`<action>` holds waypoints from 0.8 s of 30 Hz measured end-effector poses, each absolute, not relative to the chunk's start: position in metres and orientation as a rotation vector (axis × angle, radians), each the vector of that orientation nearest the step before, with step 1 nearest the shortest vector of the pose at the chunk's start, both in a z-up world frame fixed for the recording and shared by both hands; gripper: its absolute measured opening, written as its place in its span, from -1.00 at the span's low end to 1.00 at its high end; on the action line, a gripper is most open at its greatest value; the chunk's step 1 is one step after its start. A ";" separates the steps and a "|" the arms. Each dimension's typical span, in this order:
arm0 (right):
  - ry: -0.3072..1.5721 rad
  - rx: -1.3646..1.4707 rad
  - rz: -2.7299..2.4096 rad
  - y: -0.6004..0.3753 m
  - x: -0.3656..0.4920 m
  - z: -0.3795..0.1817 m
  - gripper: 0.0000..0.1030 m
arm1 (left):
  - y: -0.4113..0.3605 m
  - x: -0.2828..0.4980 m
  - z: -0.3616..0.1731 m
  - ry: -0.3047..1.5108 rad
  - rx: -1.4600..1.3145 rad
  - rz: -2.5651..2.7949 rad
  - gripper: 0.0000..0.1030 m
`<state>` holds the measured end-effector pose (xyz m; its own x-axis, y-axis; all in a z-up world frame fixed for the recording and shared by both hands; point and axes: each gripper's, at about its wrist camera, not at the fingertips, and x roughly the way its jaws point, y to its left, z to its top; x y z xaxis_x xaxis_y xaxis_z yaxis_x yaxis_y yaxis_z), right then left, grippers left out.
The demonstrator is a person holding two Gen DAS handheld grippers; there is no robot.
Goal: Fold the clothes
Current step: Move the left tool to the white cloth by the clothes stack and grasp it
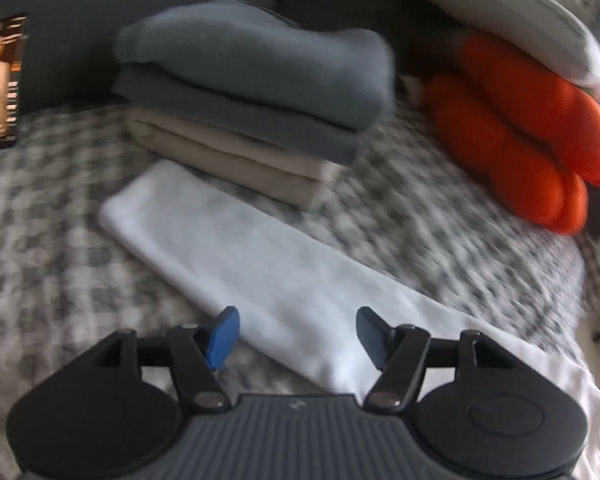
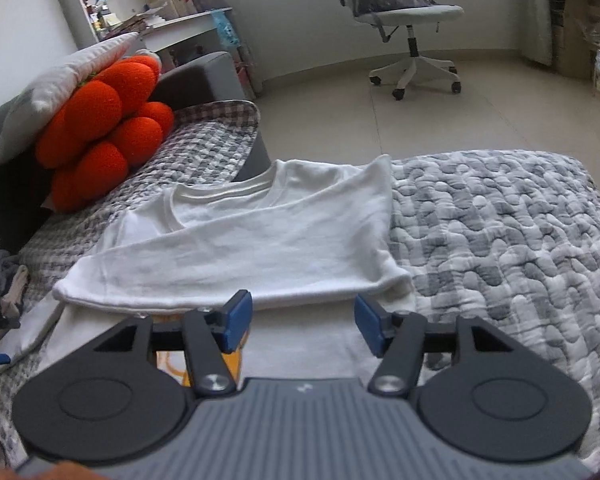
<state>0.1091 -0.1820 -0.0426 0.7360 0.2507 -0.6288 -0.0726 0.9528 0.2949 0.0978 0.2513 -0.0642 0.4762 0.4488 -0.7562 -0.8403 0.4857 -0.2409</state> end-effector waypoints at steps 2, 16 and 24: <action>0.721 0.252 0.189 -0.179 0.110 -0.041 0.21 | 0.260 0.093 -0.070 0.672 -0.684 0.915 0.30; 0.733 0.266 0.194 -0.174 0.110 -0.044 0.22 | 0.264 0.091 -0.087 0.566 -0.606 1.088 0.29; 0.739 0.284 0.204 -0.171 0.110 -0.044 0.22 | 0.264 0.086 -0.087 0.504 -0.631 1.161 -0.10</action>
